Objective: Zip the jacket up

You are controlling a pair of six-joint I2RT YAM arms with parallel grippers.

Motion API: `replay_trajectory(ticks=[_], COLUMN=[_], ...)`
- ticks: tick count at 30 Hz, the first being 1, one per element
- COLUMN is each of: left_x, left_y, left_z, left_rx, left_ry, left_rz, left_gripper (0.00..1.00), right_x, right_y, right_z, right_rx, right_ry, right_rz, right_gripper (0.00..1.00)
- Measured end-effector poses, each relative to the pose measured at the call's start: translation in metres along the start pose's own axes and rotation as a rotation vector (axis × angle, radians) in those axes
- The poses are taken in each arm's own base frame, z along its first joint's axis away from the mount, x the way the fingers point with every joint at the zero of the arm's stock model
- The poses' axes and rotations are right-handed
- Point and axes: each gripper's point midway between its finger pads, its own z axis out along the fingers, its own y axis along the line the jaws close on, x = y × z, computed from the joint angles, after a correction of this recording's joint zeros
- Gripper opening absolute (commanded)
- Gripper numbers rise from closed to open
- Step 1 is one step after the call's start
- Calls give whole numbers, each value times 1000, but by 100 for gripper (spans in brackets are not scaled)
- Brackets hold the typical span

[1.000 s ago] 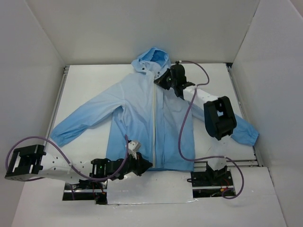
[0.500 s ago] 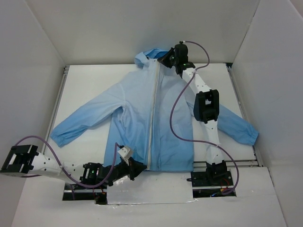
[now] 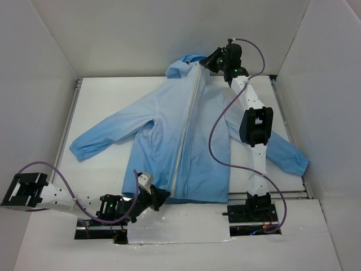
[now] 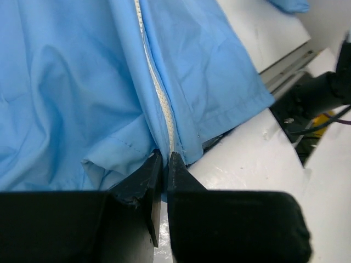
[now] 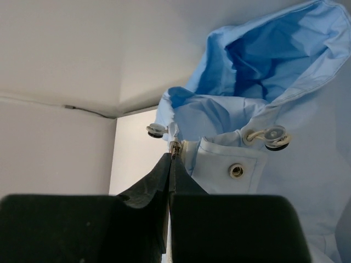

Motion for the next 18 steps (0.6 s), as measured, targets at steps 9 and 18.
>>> replay_trajectory(ticks=[9,18], left_x=[-2,-48], left_y=[-14,31], left_z=[3,-10], left_rx=[-112,-407], left_ry=[72,-6], left_rz=[20,-113], left_gripper=[96,99], right_x=[-57,-116], right_y=[25,92], right_z=[-12,-99], right_rx=[-135,-94], right_ry=[-137,-258], right_rz=[-87,-213], right_gripper=[67,100])
